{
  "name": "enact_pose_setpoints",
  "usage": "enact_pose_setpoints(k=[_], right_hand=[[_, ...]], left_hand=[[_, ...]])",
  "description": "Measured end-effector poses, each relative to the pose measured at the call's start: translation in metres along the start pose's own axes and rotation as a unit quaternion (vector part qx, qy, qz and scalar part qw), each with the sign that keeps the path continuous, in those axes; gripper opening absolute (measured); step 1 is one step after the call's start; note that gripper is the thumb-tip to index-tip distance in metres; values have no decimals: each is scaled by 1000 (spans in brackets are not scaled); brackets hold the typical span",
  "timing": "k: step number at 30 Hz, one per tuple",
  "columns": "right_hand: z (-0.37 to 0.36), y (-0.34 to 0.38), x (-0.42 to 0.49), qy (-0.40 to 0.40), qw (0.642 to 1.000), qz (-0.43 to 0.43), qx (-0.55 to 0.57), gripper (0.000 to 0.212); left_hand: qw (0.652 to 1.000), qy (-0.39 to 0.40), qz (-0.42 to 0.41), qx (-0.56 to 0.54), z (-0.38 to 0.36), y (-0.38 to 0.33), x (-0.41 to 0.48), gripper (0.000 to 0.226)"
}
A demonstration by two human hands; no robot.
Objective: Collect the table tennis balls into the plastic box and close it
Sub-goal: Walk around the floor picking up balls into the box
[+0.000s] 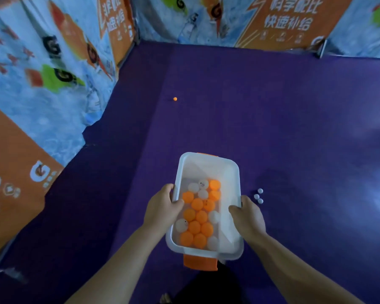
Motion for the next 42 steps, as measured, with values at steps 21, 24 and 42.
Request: enact_pose_setpoints(k=[21,24,42], right_hand=[[123,68,342,-48,998,-46,-5,6],[123,71,383,-44,995,-90,31,7],[-23,-54,672,-68,931,-287,215,26]], left_hand=[[993,117,21,6,-134,-139,351,46],[989,149,18,6,-157,-143,402,48],[962,256,3,94,-436,-33,651,34]])
Point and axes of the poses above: each hand's wrist, its own x-axis towards the middle knuckle, its own z-axis out of the back of the hand, y = z × x, the point moved 4 cm from there along x, towards the middle knuckle, and after that the axes turned 6 degrees about -z, right-handed, at the moved point
